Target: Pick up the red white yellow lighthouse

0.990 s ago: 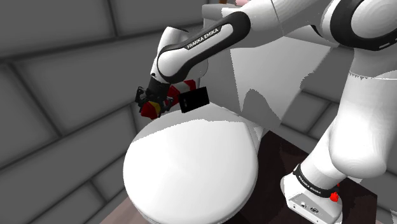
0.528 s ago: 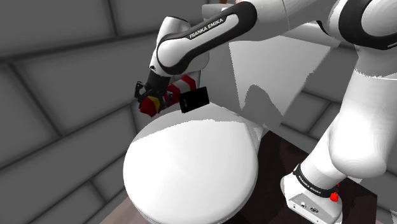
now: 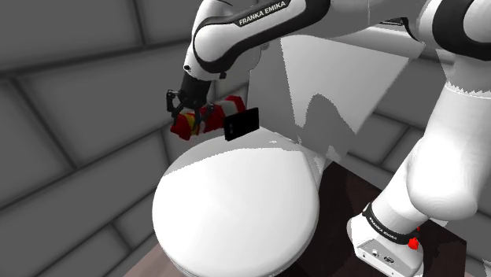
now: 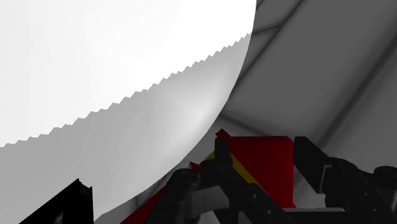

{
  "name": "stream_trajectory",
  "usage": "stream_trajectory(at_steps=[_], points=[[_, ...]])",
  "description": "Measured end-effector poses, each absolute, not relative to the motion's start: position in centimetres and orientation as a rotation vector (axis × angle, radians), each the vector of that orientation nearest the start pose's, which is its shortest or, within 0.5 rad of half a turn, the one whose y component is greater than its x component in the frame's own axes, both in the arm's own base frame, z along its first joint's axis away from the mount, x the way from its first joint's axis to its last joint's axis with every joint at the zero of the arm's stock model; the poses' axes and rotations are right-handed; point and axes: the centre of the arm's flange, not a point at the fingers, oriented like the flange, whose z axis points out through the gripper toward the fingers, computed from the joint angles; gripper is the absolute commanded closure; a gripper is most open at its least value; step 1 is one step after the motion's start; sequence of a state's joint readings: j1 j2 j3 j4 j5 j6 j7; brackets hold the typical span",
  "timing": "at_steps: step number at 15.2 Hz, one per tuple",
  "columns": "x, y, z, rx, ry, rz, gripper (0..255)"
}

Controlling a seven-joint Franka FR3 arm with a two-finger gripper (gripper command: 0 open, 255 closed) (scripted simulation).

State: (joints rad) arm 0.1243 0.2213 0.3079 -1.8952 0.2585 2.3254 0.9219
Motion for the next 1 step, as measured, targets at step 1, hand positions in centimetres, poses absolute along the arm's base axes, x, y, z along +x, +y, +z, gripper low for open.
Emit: stream_trajectory(at_steps=[1], points=[[57.26,25.85,41.77,-2.643,0.906,0.004,255]])
